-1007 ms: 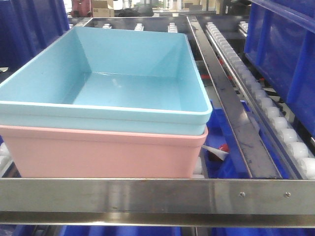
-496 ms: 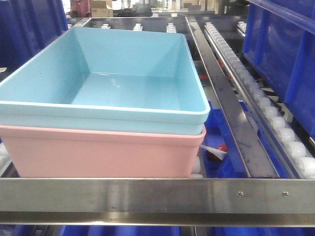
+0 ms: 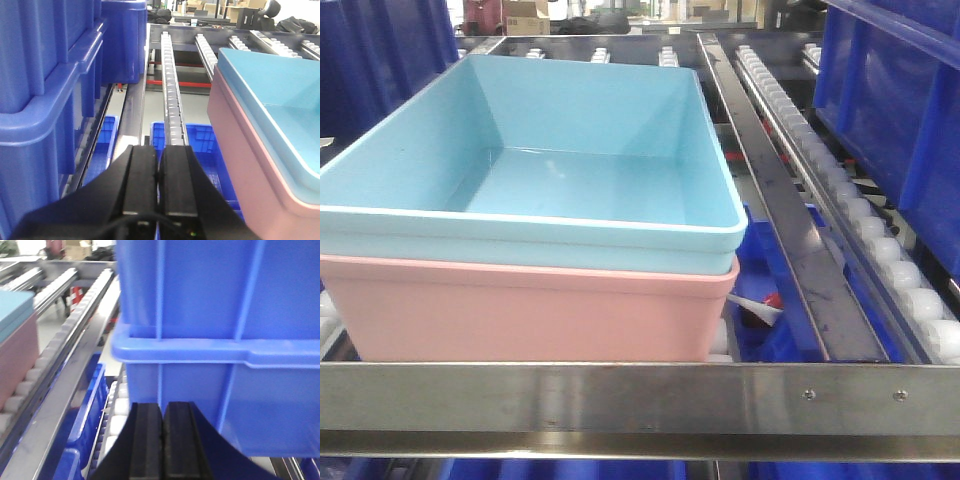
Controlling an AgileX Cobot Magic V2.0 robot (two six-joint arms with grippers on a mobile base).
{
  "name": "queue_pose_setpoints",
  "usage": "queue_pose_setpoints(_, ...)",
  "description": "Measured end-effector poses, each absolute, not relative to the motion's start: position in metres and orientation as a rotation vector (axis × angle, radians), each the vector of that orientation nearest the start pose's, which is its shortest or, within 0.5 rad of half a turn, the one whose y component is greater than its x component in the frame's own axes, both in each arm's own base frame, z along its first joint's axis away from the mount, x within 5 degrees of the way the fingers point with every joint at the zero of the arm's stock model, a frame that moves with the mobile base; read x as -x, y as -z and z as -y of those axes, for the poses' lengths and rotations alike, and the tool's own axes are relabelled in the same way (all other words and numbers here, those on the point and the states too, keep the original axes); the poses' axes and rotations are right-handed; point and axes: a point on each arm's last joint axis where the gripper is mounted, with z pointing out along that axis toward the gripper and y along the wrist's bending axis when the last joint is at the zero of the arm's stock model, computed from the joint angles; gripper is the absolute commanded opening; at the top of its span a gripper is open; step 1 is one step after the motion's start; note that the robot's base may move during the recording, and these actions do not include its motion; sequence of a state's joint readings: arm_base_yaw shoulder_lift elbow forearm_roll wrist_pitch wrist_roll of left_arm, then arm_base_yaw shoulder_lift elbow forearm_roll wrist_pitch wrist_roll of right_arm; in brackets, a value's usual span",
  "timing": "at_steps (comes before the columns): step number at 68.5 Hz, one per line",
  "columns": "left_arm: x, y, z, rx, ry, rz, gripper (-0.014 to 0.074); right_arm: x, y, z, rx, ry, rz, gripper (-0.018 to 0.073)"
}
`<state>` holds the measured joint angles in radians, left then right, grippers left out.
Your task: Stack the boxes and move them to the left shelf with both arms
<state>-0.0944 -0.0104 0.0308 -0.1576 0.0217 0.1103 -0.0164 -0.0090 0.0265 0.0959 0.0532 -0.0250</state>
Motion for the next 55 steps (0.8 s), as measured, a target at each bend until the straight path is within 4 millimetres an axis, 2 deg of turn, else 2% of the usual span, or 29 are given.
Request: queue_pose_setpoints(55,-0.0566,-0.2014,0.0057,-0.039,0.116,-1.526,-0.0004,-0.0569,-0.198,0.0004,-0.076,-0.058,-1.573,0.0052)
